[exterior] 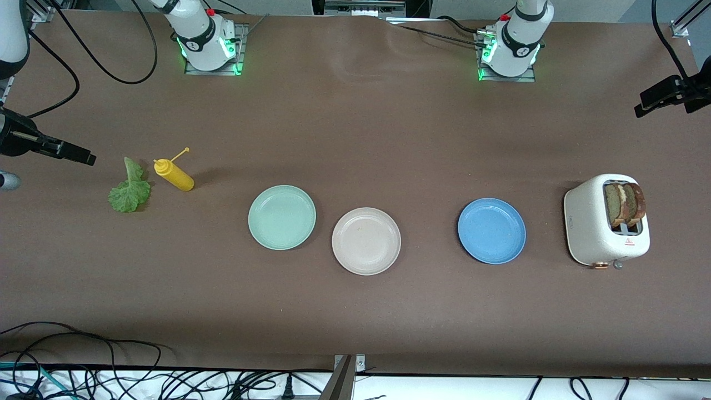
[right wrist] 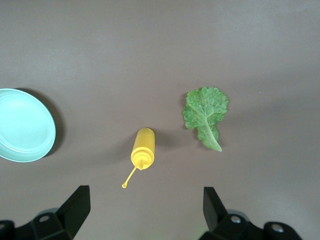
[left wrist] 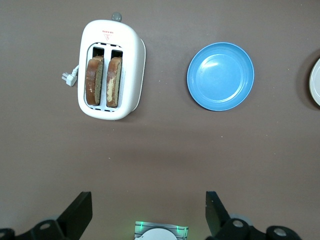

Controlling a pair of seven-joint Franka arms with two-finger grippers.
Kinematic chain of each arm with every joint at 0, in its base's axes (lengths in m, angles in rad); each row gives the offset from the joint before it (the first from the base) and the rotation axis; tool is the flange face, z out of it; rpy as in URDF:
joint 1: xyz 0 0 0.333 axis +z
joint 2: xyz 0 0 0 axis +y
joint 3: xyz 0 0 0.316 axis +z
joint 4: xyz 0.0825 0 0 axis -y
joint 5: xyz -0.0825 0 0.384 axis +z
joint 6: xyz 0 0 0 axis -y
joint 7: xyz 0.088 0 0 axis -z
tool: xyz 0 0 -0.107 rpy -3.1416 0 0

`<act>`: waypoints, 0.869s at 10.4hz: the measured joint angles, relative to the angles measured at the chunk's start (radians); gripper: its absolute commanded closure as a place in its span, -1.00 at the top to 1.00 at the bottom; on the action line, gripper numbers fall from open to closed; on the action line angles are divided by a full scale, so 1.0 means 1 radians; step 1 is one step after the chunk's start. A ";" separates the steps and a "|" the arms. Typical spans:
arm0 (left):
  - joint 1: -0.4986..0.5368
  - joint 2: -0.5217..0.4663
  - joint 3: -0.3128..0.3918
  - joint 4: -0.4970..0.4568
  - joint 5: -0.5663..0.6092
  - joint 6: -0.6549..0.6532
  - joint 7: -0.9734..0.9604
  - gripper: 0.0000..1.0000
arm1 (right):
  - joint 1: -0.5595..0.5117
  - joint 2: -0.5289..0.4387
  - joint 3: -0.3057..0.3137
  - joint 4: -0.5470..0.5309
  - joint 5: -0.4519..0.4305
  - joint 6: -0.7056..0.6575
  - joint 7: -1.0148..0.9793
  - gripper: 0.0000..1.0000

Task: Make sandwich on beige plate with both arms

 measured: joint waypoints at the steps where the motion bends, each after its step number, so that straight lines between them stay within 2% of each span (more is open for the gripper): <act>1: 0.000 0.000 0.000 0.000 0.000 0.000 0.000 1.00 | 0.000 0.000 0.000 0.000 0.000 0.000 0.000 1.00; 7: 0.024 0.026 0.003 0.000 0.000 0.003 0.000 1.00 | 0.000 0.000 0.000 0.000 0.000 0.000 0.000 1.00; 9: 0.025 0.045 0.006 0.000 0.039 0.006 0.000 1.00 | 0.000 0.000 0.000 0.000 0.000 0.000 0.000 1.00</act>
